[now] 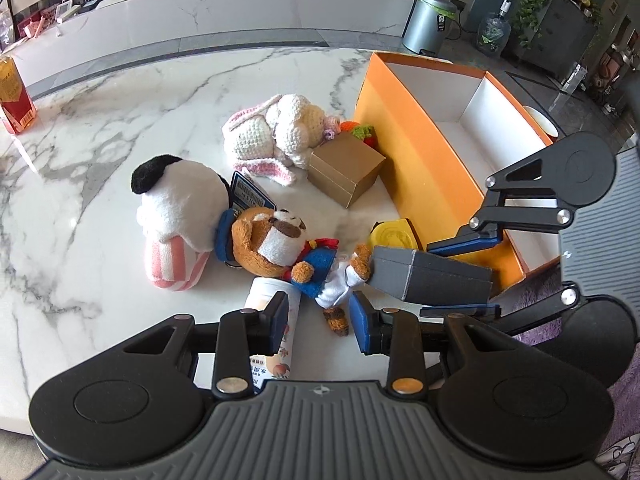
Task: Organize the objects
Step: 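Carry black case into box with right tool while left tool grasps brown box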
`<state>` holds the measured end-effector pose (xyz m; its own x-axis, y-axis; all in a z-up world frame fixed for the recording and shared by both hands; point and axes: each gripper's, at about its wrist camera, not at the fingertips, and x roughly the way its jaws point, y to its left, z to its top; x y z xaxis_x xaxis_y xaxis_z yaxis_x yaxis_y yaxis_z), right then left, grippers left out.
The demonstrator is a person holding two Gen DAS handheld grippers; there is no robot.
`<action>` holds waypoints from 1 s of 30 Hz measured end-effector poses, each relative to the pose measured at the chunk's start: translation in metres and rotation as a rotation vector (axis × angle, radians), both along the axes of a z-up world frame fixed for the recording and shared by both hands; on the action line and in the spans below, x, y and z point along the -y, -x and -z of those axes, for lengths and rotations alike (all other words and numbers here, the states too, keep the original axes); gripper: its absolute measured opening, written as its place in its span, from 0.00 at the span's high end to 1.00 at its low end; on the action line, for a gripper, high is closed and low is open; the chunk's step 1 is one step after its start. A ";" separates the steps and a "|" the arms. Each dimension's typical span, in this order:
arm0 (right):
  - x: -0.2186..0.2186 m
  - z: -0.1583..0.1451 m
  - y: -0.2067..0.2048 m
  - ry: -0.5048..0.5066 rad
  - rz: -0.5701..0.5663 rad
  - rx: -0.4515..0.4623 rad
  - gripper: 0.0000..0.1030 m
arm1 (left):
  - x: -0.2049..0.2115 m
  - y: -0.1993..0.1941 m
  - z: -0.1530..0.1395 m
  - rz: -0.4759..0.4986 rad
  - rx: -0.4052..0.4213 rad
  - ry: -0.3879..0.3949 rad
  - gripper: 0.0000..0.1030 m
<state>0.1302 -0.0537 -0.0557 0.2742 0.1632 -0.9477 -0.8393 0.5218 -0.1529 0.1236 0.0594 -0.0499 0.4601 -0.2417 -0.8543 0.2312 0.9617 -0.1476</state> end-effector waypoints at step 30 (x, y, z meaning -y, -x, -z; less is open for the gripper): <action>0.190 0.010 -0.032 0.074 0.121 -0.071 0.62 | 0.098 -0.143 0.067 0.556 0.031 -0.300 0.24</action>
